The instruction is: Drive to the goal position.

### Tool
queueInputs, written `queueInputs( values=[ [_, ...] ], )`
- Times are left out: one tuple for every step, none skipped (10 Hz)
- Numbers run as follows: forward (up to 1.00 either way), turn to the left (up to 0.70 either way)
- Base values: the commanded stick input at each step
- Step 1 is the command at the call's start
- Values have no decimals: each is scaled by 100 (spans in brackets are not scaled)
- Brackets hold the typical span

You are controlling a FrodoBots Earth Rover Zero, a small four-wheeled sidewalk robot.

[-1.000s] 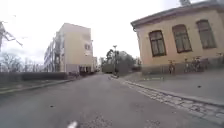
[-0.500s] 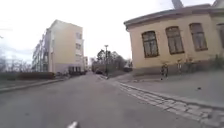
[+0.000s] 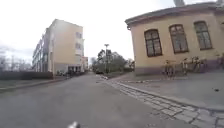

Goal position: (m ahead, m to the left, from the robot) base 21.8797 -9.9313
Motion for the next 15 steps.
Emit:
queueInputs(
  values=[
    [100, 0],
    [100, 0],
    [100, 0],
    [100, 0],
    [100, 0],
    [100, 0],
    [100, 0],
    [100, 0],
    [100, 0],
    [100, 0],
    [100, 0],
    [100, 0],
    [100, -39],
    [100, -40],
    [100, -39]
  ],
)
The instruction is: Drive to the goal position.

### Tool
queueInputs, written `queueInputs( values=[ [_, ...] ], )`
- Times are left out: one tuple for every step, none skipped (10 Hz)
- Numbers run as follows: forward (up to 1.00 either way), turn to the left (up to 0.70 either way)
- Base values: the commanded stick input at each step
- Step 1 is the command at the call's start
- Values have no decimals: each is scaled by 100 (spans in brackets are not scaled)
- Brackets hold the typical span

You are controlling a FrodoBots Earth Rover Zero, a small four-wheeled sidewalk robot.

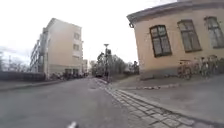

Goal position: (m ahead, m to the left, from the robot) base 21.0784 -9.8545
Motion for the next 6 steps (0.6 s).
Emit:
queueInputs(
  values=[
    [100, -18],
    [100, 0],
    [100, 0],
    [100, 0],
    [100, 0],
    [100, 0]
  ],
)
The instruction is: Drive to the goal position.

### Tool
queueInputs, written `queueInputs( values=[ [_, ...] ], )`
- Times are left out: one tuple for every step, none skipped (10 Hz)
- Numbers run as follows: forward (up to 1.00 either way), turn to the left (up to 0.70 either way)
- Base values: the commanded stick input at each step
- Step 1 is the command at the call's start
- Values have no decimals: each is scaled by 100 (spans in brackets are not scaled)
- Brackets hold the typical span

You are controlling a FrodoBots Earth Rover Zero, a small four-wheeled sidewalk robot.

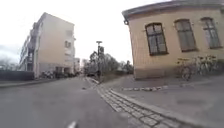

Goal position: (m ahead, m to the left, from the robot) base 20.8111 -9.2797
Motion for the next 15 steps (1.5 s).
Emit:
queueInputs(
  values=[
    [100, 0],
    [100, 0],
    [100, 0],
    [100, 0],
    [100, 0],
    [100, 0],
    [100, 0],
    [100, 0],
    [100, 0],
    [100, 0],
    [100, 0],
    [100, 0],
    [100, 0],
    [100, 0],
    [100, 0]
  ],
)
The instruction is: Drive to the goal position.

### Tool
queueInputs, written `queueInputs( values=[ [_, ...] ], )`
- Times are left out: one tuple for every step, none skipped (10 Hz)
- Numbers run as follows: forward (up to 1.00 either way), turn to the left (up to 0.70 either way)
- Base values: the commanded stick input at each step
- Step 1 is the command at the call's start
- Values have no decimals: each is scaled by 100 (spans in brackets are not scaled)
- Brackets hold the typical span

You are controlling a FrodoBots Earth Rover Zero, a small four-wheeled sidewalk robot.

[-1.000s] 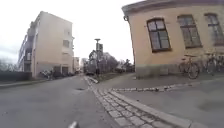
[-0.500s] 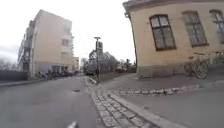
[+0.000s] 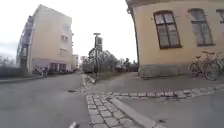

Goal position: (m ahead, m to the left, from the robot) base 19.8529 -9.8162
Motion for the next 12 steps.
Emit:
queueInputs(
  values=[
    [100, 0],
    [100, 0],
    [100, 0],
    [100, 0],
    [100, 0],
    [100, 0],
    [100, 0],
    [100, 0],
    [100, 0],
    [100, 0],
    [100, 0],
    [100, 0]
  ],
)
